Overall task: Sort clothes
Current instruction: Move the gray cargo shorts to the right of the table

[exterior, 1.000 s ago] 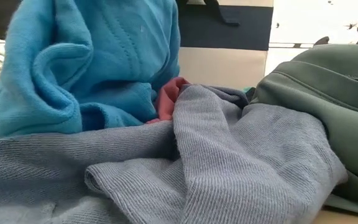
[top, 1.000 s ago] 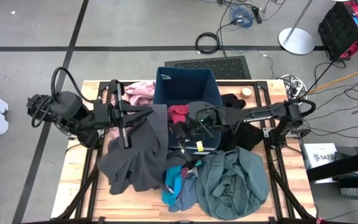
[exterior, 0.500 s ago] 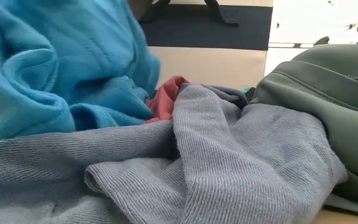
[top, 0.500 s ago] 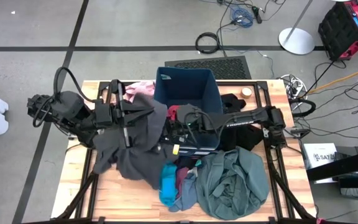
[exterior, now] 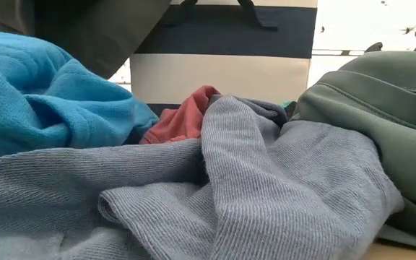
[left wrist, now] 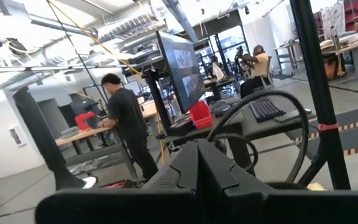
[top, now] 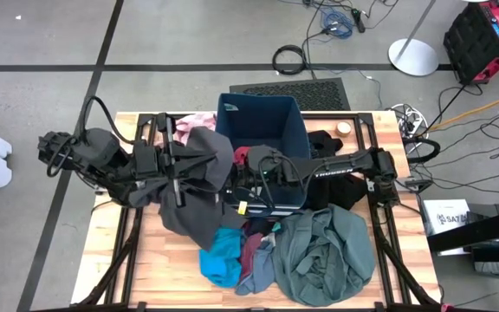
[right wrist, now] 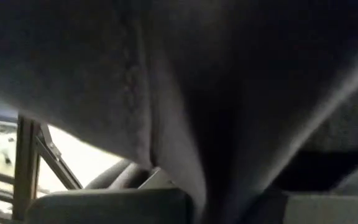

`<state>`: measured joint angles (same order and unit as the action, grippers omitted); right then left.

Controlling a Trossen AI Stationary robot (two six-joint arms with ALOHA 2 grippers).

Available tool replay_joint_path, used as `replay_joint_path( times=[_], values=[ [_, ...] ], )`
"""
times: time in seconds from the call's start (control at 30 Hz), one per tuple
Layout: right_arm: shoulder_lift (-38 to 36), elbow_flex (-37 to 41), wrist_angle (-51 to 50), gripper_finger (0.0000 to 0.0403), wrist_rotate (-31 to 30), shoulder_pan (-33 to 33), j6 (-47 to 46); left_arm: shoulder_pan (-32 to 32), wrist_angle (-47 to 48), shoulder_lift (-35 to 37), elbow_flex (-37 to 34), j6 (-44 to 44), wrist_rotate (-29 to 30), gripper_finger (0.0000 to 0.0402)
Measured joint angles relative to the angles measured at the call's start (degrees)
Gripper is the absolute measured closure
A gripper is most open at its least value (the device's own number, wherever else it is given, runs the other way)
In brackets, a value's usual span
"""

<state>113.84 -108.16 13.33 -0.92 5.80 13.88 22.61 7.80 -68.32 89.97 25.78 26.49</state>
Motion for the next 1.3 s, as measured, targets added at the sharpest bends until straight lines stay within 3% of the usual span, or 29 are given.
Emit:
replay_joint_path(
  times=[0.33, 0.9, 1.2, 1.3],
  values=[
    [-10.2, 0.0, -7.3, 0.0398, -11.5, 1.3, 10.8, 0.6, 8.1, 3.7, 0.0, 0.0, 7.5, 0.035],
    [-28.5, 0.0, -16.8, 0.0398, -30.2, 4.9, 22.0, 0.7, 23.7, 6.3, 0.0, -6.3, 8.8, 0.024],
    [-37.8, 0.0, -28.1, 0.0398, -45.9, 17.6, 20.2, 0.7, 24.7, 6.3, 0.0, -7.4, 11.1, 0.0237],
    [-39.7, 0.0, -31.6, 0.0398, -54.3, 24.1, 18.7, 0.7, 24.7, 6.3, 0.0, -7.4, 11.6, 0.0237]
  ],
)
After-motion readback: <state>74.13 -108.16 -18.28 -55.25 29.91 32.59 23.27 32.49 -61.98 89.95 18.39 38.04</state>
